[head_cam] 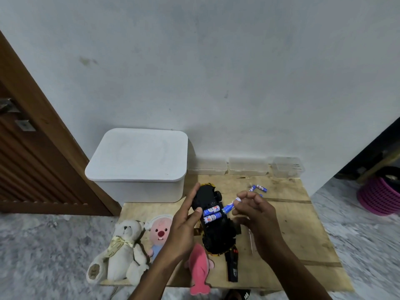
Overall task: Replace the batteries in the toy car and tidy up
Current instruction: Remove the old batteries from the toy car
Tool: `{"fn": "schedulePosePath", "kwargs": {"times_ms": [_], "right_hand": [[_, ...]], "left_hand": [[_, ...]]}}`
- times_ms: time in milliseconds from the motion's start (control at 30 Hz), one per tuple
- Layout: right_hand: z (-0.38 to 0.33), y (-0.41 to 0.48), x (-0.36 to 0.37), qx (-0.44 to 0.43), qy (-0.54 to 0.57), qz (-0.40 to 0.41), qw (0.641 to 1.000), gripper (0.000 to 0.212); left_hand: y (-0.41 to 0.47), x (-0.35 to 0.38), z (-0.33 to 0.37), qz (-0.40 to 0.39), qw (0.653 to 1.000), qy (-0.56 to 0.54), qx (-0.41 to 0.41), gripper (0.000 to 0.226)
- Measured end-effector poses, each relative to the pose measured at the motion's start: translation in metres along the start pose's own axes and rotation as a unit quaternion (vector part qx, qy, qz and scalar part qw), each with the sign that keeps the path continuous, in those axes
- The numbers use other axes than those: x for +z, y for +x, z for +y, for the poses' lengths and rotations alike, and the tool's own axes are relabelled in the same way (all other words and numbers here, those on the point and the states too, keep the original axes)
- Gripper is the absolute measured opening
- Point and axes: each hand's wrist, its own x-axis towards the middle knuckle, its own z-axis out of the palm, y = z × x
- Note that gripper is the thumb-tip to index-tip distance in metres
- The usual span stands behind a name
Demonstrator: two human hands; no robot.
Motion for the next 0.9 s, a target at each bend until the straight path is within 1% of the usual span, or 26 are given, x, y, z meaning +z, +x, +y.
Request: {"fn": "schedulePosePath", "kwargs": {"times_ms": [67,167,233,267,333,400,467,500,533,600,667,700,800,900], "right_hand": [[-0.004,0.004,-0.002,0.027,0.046,0.004,0.999,0.012],[-0.007,0.007,-0.002,0.078,0.138,-0.005,0.987,0.013],[-0.008,0.006,-0.002,0.084,0.142,-0.022,0.986,0.005],[-0.008,0.006,-0.002,0.083,0.134,-0.034,0.987,0.007],[-0.009,0.005,-0.002,0.081,0.1,-0.053,0.99,0.02],[-0.009,0.004,0.0,0.073,0.045,-0.058,0.995,0.03],[-0.005,0.005,0.002,0.029,-0.039,-0.053,0.997,0.037],[-0.003,0.006,0.002,-0.013,-0.094,-0.051,0.994,0.038],[-0.001,0.007,0.002,-0.064,-0.161,-0.051,0.984,0.037],[0.004,0.009,0.002,-0.164,-0.289,-0.068,0.941,0.03],[0.008,0.013,0.001,-0.231,-0.346,-0.104,0.903,0.018],[0.008,0.014,0.001,-0.253,-0.361,-0.12,0.89,0.016],[0.007,0.018,0.001,-0.279,-0.412,-0.146,0.855,0.028],[0.005,0.022,0.003,-0.309,-0.449,-0.155,0.824,0.031]], "left_hand": [[0.0,0.002,0.001,-0.007,1.0,-0.006,0.0,0.055],[0.001,0.005,0.001,-0.01,1.0,-0.007,0.001,0.054],[0.003,0.005,0.002,-0.015,1.0,-0.011,0.003,0.051],[0.003,0.005,0.003,-0.019,1.0,-0.009,0.006,0.051],[0.004,0.005,0.004,-0.022,1.0,-0.002,0.008,0.053],[0.004,0.004,0.005,-0.021,1.0,0.0,0.01,0.052],[0.004,0.003,0.006,-0.019,1.0,0.009,0.015,0.053],[0.004,0.003,0.005,-0.017,1.0,0.013,0.016,0.053],[0.004,0.003,0.005,-0.015,1.0,0.014,0.013,0.051],[0.005,0.003,0.004,-0.015,1.0,0.019,0.005,0.053],[0.006,0.001,0.004,-0.02,0.999,0.03,0.006,0.055],[0.006,0.001,0.004,-0.021,0.999,0.034,0.006,0.056],[0.008,-0.001,0.006,-0.023,0.999,0.038,0.006,0.059],[0.011,-0.001,0.009,-0.024,0.999,0.032,0.008,0.053]]}}
